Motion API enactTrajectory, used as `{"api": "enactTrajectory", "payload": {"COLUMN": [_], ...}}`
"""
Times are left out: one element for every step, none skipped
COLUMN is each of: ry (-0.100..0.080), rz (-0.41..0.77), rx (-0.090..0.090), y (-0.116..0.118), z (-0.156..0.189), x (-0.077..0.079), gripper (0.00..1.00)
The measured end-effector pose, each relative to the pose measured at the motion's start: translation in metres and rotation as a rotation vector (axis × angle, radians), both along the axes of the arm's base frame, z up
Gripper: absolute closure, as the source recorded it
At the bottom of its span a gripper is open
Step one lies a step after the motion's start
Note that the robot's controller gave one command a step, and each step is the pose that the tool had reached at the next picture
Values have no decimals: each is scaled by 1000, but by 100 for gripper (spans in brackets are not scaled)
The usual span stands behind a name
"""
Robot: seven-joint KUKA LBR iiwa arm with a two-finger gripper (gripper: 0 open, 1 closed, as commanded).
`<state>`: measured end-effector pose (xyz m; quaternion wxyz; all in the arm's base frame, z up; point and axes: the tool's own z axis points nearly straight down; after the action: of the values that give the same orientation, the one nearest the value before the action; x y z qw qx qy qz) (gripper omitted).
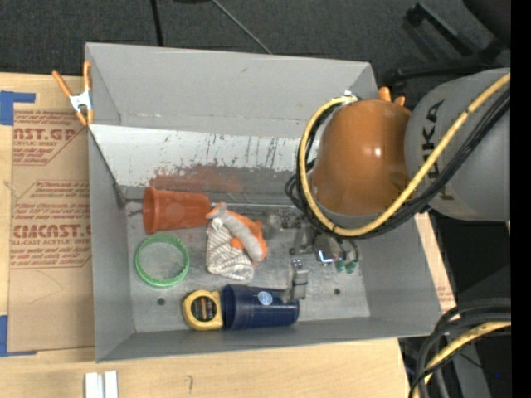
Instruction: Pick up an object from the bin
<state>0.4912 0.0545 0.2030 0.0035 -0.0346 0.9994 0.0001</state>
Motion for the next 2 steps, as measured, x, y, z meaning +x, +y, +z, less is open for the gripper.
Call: {"api": "enactTrajectory", "payload": {"ry": [1, 8], "rz": [-39, -129], "rx": [1, 0], "y": [5, 31], "z": [-59, -112], "x": [-1, -4], "gripper": [0, 0]}}
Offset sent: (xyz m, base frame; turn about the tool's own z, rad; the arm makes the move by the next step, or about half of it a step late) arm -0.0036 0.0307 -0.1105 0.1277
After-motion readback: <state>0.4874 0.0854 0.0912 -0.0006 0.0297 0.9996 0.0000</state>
